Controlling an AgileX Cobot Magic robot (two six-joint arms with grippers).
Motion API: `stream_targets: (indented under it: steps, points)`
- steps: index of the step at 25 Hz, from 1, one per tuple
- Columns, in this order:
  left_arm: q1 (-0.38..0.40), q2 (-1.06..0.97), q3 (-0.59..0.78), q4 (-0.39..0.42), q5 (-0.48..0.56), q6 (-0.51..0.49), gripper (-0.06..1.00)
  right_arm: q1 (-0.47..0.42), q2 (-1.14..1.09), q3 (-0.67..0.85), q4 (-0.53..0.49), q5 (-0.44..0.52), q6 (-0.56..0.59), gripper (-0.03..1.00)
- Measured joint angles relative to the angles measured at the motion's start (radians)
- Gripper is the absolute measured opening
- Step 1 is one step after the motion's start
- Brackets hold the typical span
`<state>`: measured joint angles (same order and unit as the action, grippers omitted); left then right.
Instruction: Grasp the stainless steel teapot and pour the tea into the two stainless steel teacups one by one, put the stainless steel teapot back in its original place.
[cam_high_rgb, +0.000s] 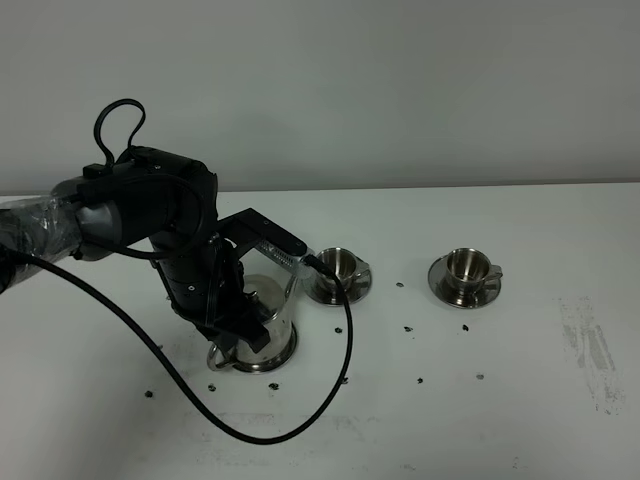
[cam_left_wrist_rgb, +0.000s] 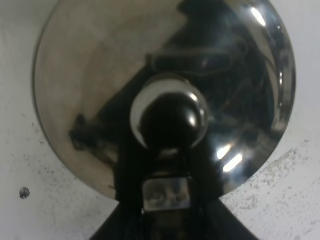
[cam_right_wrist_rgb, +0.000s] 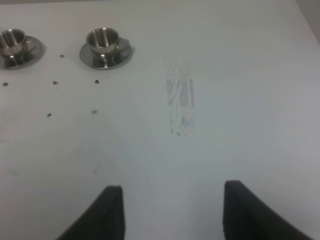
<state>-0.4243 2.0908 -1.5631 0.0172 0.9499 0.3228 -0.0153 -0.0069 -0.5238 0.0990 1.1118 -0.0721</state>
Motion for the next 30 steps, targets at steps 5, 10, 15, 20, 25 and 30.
stream_targets:
  steps: [5, 10, 15, 20, 25, 30]
  points:
    - [0.000, 0.000, 0.000, 0.018, 0.002, 0.000, 0.23, 0.000, 0.000, 0.000, 0.000, 0.000, 0.000, 0.43]
    - [0.000, 0.000, 0.000, 0.026, 0.002, 0.001, 0.23, 0.000, 0.000, 0.000, 0.000, 0.000, 0.000, 0.43]
    - [0.000, -0.008, 0.000, 0.026, -0.007, 0.023, 0.23, 0.000, 0.000, 0.000, 0.000, 0.000, 0.000, 0.43]
    - [0.000, -0.049, 0.000, 0.032, -0.023, 0.029, 0.23, 0.000, 0.000, 0.000, 0.000, 0.000, 0.000, 0.43]
    - [0.000, -0.080, 0.000, 0.034, -0.032, 0.051, 0.23, 0.000, 0.000, 0.000, 0.000, 0.000, 0.000, 0.43]
    - [0.000, -0.094, 0.000, 0.042, -0.066, 0.055, 0.23, 0.000, 0.000, 0.000, 0.000, 0.000, 0.000, 0.43]
